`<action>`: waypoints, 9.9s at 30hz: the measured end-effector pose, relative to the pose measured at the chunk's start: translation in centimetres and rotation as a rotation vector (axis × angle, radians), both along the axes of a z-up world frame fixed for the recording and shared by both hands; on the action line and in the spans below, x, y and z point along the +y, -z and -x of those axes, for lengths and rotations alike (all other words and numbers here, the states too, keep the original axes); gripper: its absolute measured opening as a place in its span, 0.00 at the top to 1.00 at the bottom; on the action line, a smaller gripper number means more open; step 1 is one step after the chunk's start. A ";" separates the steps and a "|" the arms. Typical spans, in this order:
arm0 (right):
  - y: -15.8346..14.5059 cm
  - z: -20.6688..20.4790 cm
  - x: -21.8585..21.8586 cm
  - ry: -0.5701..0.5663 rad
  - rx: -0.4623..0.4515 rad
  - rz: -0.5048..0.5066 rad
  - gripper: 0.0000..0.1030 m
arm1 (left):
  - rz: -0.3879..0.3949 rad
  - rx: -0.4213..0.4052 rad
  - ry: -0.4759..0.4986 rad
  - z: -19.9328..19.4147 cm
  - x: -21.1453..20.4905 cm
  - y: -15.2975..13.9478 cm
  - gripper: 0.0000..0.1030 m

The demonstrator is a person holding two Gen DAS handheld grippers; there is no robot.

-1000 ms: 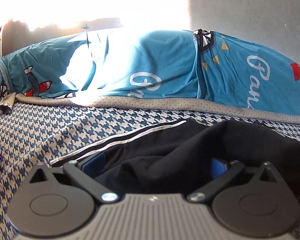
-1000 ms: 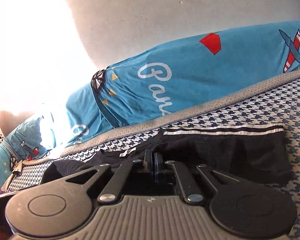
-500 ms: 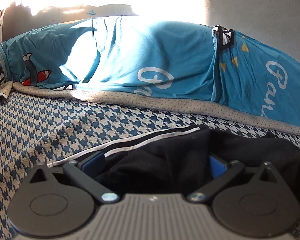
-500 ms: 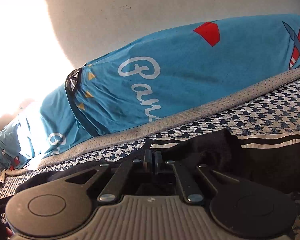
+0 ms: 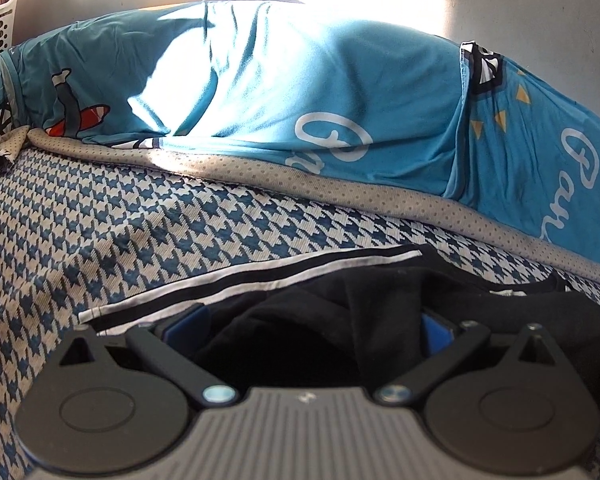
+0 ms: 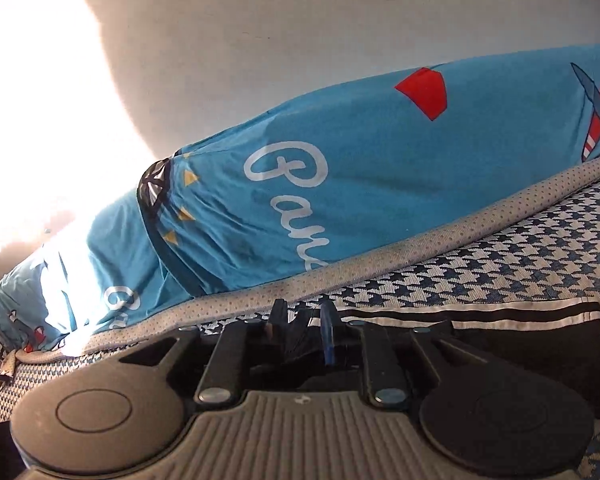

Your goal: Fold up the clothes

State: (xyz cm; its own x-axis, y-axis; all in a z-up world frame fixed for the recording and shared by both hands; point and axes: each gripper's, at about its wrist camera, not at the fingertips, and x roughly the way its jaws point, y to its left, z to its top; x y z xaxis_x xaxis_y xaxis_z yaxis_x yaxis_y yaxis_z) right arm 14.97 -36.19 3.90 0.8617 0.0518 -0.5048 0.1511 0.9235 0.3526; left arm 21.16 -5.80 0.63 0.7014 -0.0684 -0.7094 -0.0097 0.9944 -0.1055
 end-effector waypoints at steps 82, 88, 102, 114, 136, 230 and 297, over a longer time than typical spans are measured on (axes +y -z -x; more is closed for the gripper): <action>-8.7 18.7 6.9 -0.647 -0.169 -0.373 0.94 | 0.067 -0.082 0.182 24.0 2.1 -1.4 0.00; -6.7 18.1 9.0 -0.710 -0.053 -0.374 0.91 | 0.112 -0.100 0.183 24.6 3.4 -1.8 0.00; -6.4 19.1 7.0 -0.488 -0.034 -0.247 0.47 | 0.071 -0.072 -0.030 25.2 9.3 -1.2 0.00; -2.4 19.8 2.4 -0.145 0.174 -0.156 0.47 | 0.137 -0.126 -0.014 26.1 10.1 -2.3 0.00; 3.1 19.2 4.1 -0.036 0.237 0.052 0.47 | -0.116 -0.061 0.060 25.0 3.5 2.6 0.00; -1.8 29.4 2.1 0.358 0.057 0.015 0.88 | 0.031 -0.106 0.037 26.5 6.9 0.0 0.00; 1.6 17.5 12.9 -0.297 0.174 -0.097 0.75 | 0.039 -0.011 -0.109 24.6 10.6 1.8 0.00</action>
State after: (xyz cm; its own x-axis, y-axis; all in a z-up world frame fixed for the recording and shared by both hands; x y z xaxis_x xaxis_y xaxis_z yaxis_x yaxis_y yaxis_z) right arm -2.50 -23.25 2.31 0.7031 0.3421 -0.6234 -0.0536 0.8997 0.4333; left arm -3.40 4.83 -1.14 0.7140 -0.0188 -0.6998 -0.1160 0.9826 -0.1448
